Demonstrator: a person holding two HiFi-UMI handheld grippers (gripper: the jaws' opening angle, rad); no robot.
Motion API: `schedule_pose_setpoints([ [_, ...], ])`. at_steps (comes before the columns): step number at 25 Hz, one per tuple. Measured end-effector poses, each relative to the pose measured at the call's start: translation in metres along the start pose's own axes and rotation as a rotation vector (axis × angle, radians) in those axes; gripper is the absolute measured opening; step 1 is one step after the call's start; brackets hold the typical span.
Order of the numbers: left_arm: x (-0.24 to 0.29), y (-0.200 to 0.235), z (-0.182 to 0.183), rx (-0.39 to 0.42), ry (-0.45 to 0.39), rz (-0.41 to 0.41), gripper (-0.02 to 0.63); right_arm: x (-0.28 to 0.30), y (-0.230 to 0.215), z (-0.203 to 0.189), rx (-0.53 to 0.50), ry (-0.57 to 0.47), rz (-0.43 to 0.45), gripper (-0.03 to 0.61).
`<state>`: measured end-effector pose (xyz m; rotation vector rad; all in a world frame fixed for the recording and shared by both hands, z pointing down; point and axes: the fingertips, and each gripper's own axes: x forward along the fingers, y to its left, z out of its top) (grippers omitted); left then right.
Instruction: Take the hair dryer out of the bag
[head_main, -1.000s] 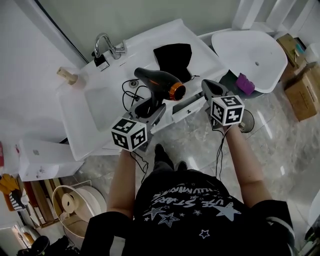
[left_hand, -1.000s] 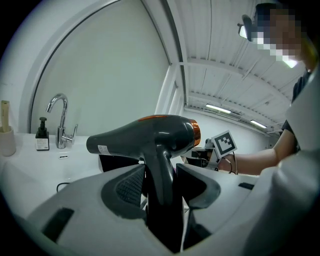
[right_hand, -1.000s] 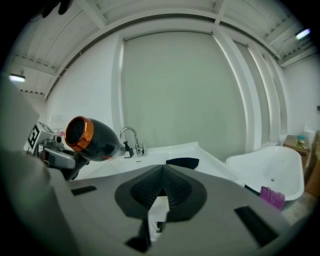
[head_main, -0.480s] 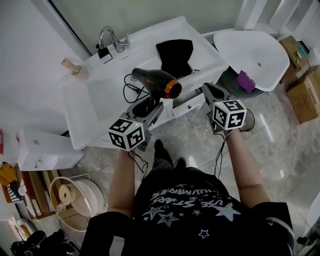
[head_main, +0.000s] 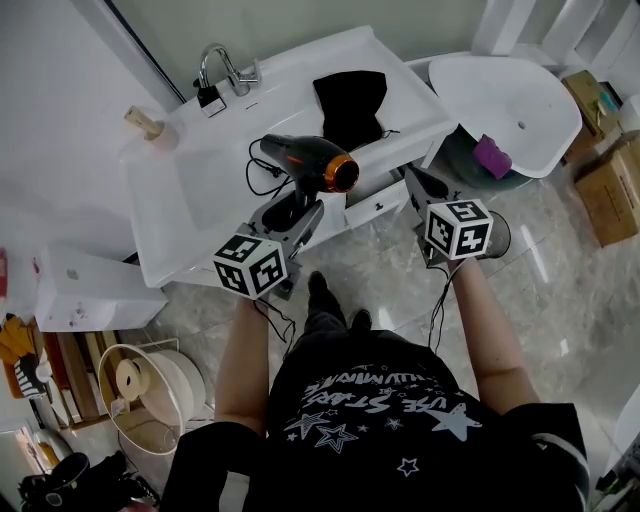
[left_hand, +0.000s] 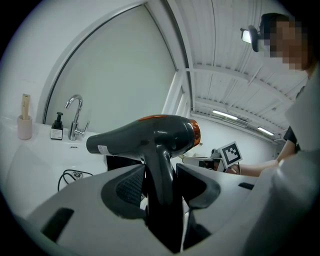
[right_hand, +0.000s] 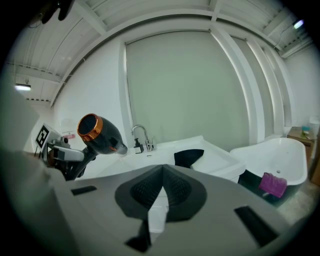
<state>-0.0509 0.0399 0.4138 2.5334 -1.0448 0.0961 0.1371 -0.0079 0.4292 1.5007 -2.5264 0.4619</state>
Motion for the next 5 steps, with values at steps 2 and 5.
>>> schedule_pose_setpoints([
  [2,-0.0003,-0.0012,-0.0015,-0.004,0.002,-0.003,0.202,0.0015,0.0003,-0.0033,-0.008,0.009,0.006,0.005],
  [5,0.0000,-0.0021,-0.0035,-0.002,0.010,-0.004,0.202,0.0033,0.0003,-0.0074,-0.026,0.025,0.013,0.005],
])
